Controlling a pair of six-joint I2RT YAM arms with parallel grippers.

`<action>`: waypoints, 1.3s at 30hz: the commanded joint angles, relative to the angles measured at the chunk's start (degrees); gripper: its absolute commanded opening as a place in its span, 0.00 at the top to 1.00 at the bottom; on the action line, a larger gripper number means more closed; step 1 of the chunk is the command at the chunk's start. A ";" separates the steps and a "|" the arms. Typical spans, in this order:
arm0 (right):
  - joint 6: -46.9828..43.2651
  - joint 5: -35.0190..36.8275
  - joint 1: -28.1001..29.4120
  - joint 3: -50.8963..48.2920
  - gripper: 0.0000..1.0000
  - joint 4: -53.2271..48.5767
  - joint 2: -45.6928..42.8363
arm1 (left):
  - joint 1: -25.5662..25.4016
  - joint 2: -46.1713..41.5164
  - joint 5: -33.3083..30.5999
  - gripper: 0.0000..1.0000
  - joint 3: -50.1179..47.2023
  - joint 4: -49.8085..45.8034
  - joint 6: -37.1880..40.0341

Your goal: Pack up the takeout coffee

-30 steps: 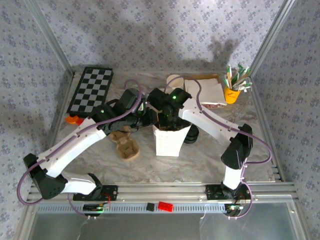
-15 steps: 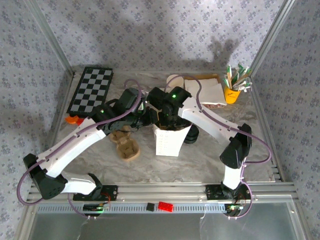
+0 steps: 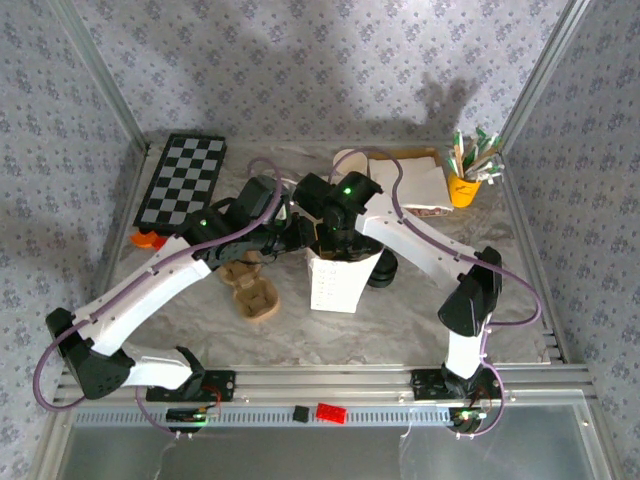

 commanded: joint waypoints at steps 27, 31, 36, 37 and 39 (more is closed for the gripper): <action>0.43 -0.58 0.22 6.04 0.25 -2.43 2.28 | 1.37 -2.08 -0.80 0.81 -4.45 -0.84 -0.36; 0.38 -0.48 -0.04 6.08 0.34 -2.35 2.39 | 1.45 -2.16 -0.68 0.80 -4.36 -0.74 -0.30; 0.21 -0.49 -0.27 6.38 0.37 -2.52 2.21 | 1.45 -2.16 -0.44 0.80 -4.10 -0.58 -0.19; 0.25 -0.36 -0.36 6.65 0.37 -2.64 2.13 | 1.54 -2.24 -0.40 0.80 -4.05 -0.53 -0.13; 0.20 -0.22 -0.40 7.09 0.39 -2.81 1.95 | 1.53 -2.34 -0.64 0.79 -3.78 -0.71 -0.03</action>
